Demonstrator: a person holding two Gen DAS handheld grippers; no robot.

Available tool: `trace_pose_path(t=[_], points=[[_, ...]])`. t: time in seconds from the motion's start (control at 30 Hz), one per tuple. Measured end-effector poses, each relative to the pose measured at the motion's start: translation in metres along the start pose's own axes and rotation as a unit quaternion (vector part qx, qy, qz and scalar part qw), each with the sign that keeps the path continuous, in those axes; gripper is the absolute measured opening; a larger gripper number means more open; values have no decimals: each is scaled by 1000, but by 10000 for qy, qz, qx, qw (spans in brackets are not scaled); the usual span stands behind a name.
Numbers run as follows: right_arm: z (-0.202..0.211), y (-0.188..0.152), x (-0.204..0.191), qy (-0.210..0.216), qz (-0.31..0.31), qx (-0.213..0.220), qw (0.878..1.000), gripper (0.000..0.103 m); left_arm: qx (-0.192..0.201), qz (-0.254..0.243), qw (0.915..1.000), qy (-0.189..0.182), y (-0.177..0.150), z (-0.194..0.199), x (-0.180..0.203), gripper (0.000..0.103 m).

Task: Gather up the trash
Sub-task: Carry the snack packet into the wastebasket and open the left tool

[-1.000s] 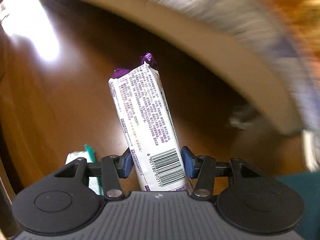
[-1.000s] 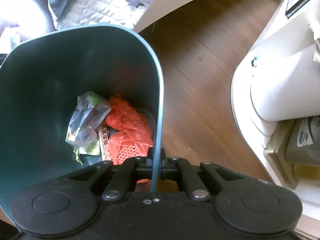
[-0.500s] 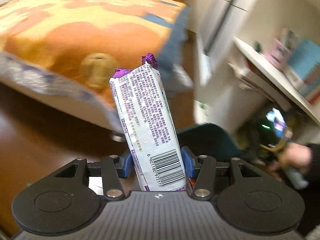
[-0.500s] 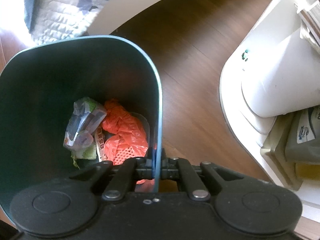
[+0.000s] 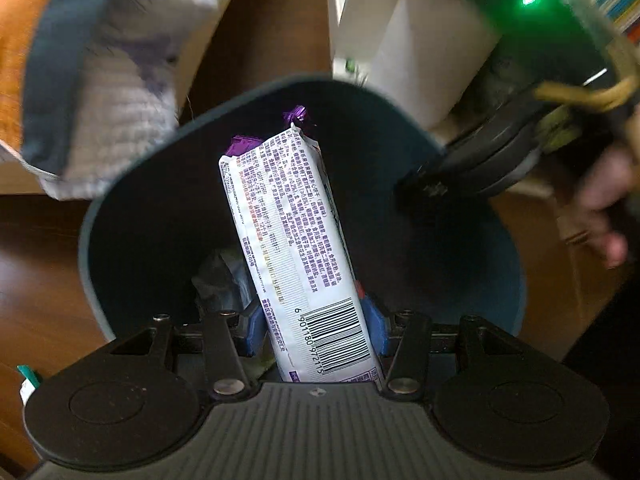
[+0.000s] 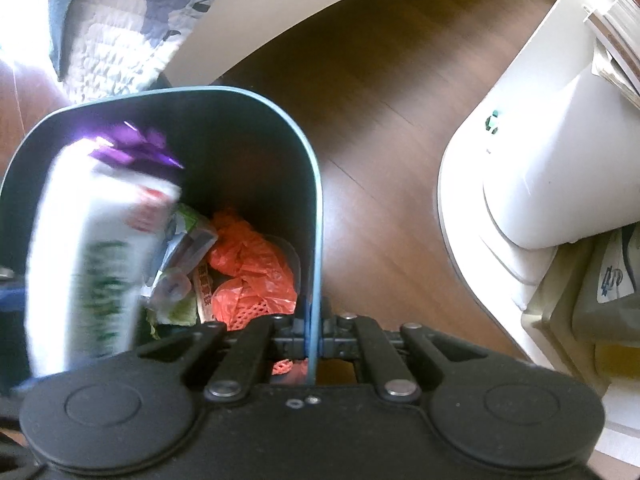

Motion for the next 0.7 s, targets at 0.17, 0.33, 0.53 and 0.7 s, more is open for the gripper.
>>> trace_pose_path(t=[0.17,0.33,0.53,0.7], points=[[4,1,-3,43,50,-5,10000,3,-390,-46,9992,-42,2,-28,8,50],[3,5,3,139,23,-56,9999,7,-395,-179,9990,74,3,-35,10,55],[2,3,0,217,120,-106,9996,16,-193,-127,9997,-42,8,-28,12,70],[3,1,0,246,116,-108,9996,18,-147,-80,9998,-124,6,-18,8,70]])
Point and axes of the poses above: each gripper's, at about its wrist camera, not at the fingertips, and z roughly against the way its jaws point, x to its right, y to its top, the point moved 2 cm from there along -z, roughly the way its jaws point, and after that the axes turned 5 degrees about x, right-handed, at the moved point
